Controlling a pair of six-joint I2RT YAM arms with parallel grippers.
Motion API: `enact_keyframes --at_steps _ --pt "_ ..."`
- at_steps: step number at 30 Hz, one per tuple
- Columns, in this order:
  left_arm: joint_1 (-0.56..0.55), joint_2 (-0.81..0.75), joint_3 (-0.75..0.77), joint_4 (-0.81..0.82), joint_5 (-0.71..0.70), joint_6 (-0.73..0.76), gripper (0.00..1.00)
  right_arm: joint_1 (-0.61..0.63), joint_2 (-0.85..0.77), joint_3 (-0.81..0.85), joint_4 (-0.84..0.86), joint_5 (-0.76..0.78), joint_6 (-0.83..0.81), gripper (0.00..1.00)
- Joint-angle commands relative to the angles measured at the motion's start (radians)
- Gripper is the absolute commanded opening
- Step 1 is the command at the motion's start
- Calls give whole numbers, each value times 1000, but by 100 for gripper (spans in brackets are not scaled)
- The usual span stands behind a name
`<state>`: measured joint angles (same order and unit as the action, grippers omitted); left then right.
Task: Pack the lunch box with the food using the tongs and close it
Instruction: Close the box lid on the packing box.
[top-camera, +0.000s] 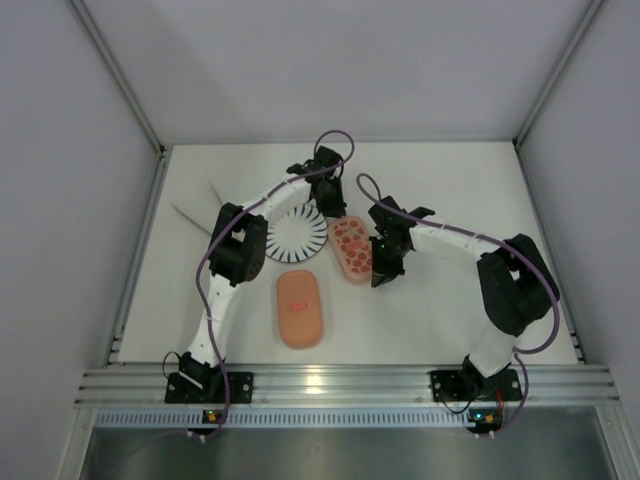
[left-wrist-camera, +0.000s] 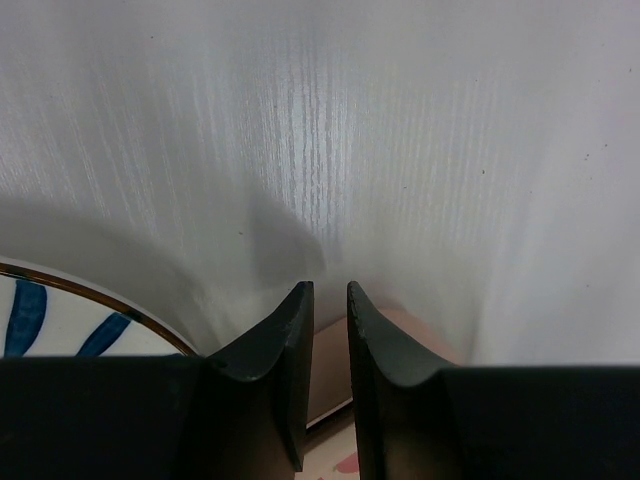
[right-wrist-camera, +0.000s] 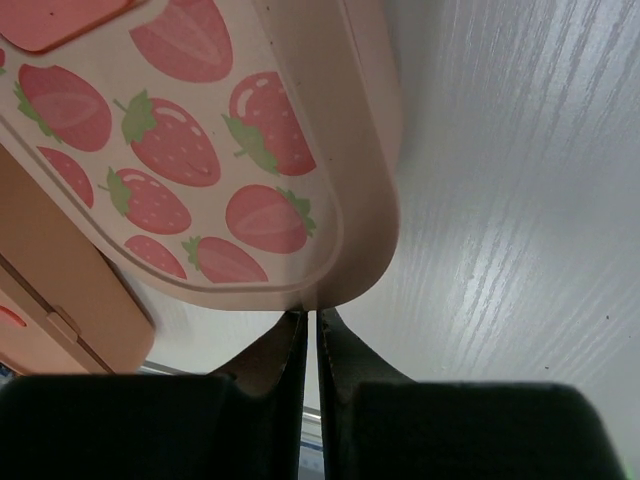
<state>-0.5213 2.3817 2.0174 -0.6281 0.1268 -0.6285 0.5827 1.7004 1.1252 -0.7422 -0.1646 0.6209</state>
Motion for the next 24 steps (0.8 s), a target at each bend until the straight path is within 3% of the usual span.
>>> enact_keyframes --at_steps 1,12,24 --pt "-8 -3 -8 34 14 10 25 20 27 65 61 -4 -1 6" --pt "-8 -1 -8 30 16 15 24 22 47 94 44 -15 -20 6" --pt "-8 2 -3 19 7 18 25 22 -94 149 -111 8 -62 7"
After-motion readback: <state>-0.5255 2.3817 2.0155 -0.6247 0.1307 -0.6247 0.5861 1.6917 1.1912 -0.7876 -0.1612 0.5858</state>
